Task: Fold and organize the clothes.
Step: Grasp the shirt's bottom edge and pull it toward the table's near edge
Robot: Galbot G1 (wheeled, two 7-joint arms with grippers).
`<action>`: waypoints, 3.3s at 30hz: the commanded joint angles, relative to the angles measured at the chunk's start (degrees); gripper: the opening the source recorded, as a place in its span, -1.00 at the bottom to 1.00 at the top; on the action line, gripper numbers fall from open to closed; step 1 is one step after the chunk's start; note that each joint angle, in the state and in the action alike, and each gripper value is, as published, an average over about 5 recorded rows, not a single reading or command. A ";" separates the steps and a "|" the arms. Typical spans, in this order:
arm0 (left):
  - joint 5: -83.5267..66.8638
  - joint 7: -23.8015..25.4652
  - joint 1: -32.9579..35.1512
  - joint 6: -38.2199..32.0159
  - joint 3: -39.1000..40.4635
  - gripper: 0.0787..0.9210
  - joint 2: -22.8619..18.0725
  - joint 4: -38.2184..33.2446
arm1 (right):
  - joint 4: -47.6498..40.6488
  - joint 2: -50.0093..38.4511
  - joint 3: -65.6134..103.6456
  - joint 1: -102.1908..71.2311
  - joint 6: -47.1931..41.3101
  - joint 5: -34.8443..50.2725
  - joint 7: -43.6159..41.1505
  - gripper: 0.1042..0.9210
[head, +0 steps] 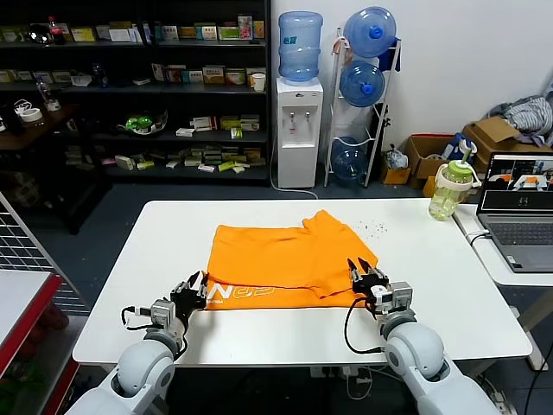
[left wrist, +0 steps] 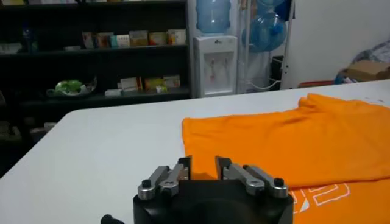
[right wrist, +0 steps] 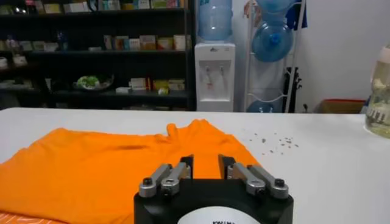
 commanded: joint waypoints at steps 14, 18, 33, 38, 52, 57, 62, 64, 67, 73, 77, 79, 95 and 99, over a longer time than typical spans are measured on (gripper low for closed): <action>-6.66 -0.25 6.99 3.65 -1.63 0.75 -1.68 -1.74 | 2.15 -4.53 12.52 -13.30 -4.95 8.31 -5.92 0.75; -7.39 -0.43 5.94 4.23 -1.57 0.76 -1.64 -0.39 | 1.26 -4.46 11.69 -12.28 -5.88 9.12 -6.64 0.76; -6.86 -0.19 4.53 4.09 -2.07 0.77 -1.73 2.04 | -1.91 -2.90 7.67 -7.55 -5.82 9.06 -6.57 0.72; -6.80 -0.24 4.40 4.09 -1.80 0.77 -1.81 1.97 | -2.30 -2.23 6.58 -6.65 -5.70 8.60 -6.60 0.51; -6.73 -0.50 3.88 3.97 -0.86 0.29 -2.16 1.10 | -2.41 -2.21 6.33 -7.05 -6.07 8.31 -5.91 -0.49; -6.58 -0.54 3.82 3.89 -0.70 -0.06 -2.15 1.01 | -2.23 -2.37 6.88 -7.55 -5.78 8.41 -5.70 -0.80; -6.21 -0.61 3.92 3.74 -0.69 -0.41 -2.11 0.91 | -1.76 -2.63 7.39 -8.24 -5.13 8.54 -5.51 -0.95; -6.05 -0.66 3.98 3.68 -0.69 -0.53 -2.09 0.79 | -1.32 -2.71 7.64 -8.51 -4.88 8.69 -5.32 -0.95; -5.90 -0.78 4.10 3.60 -0.73 -0.74 -2.05 0.39 | -0.27 -2.87 8.08 -9.02 -4.69 9.00 -4.96 -0.95; -6.06 -1.34 5.09 3.53 -1.29 -0.97 -1.36 -2.62 | 4.44 -4.21 9.51 -12.20 -5.66 10.96 -2.91 -0.95; -7.16 -2.19 7.06 3.79 -1.81 -0.97 0.42 -6.28 | 8.55 -5.60 11.16 -16.33 -7.31 12.86 -1.28 -0.95; -8.22 -2.90 8.36 4.03 -2.03 -0.97 1.56 -8.16 | 10.51 -6.16 12.29 -18.90 -7.91 13.52 -0.73 -0.95; -13.06 -7.01 23.37 5.81 -5.61 -0.97 6.47 -19.15 | 20.93 -7.11 22.35 -37.72 -9.83 15.35 0.60 -0.95; -12.94 -6.73 25.90 6.35 -6.86 -0.97 6.55 -19.74 | 20.84 -7.15 23.24 -38.01 -9.83 15.23 0.80 -0.95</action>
